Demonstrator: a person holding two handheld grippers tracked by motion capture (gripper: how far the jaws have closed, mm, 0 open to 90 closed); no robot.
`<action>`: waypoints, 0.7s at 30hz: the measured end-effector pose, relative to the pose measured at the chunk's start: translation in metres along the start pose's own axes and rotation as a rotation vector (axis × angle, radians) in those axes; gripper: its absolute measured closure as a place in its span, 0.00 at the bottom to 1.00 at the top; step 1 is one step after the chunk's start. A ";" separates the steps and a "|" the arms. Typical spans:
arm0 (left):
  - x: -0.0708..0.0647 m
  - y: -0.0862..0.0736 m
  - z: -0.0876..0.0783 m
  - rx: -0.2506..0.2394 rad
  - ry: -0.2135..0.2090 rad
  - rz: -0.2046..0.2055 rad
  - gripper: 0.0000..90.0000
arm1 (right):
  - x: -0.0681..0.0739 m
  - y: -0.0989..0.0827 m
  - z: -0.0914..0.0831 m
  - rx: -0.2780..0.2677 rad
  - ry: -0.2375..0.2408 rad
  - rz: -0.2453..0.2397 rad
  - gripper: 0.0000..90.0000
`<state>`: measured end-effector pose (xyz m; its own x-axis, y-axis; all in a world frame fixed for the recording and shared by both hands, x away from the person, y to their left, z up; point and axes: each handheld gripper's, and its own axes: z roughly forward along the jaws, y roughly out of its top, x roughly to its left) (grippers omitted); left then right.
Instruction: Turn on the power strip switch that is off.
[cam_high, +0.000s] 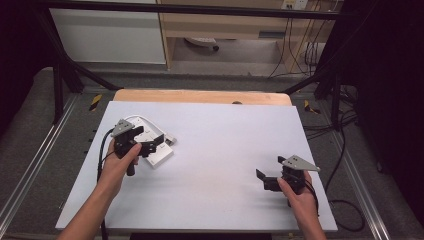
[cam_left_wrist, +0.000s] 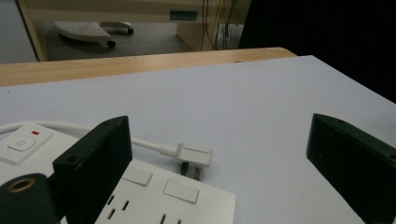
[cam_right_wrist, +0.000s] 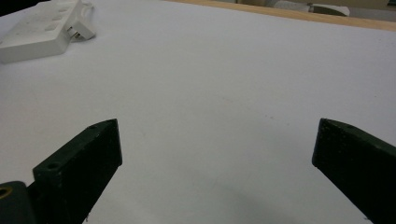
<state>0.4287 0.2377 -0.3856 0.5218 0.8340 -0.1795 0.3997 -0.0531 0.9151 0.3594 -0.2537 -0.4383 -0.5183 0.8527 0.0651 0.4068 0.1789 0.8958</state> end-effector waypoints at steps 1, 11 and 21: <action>0.000 0.000 -0.001 -0.002 0.000 0.000 0.08 | 0.000 0.000 0.000 0.000 0.000 -0.001 0.02; 0.003 -0.004 -0.021 -0.002 -0.001 -0.003 0.07 | 0.001 0.000 0.000 0.003 -0.004 -0.002 0.02; 0.006 -0.009 -0.038 -0.009 -0.002 -0.008 0.07 | 0.001 0.000 0.000 0.000 -0.003 -0.007 0.02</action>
<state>0.3996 0.2637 -0.3814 0.5201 0.8332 -0.1878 0.3971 -0.0413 0.9168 0.3594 -0.2530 -0.4382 -0.5189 0.8529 0.0575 0.4033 0.1850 0.8962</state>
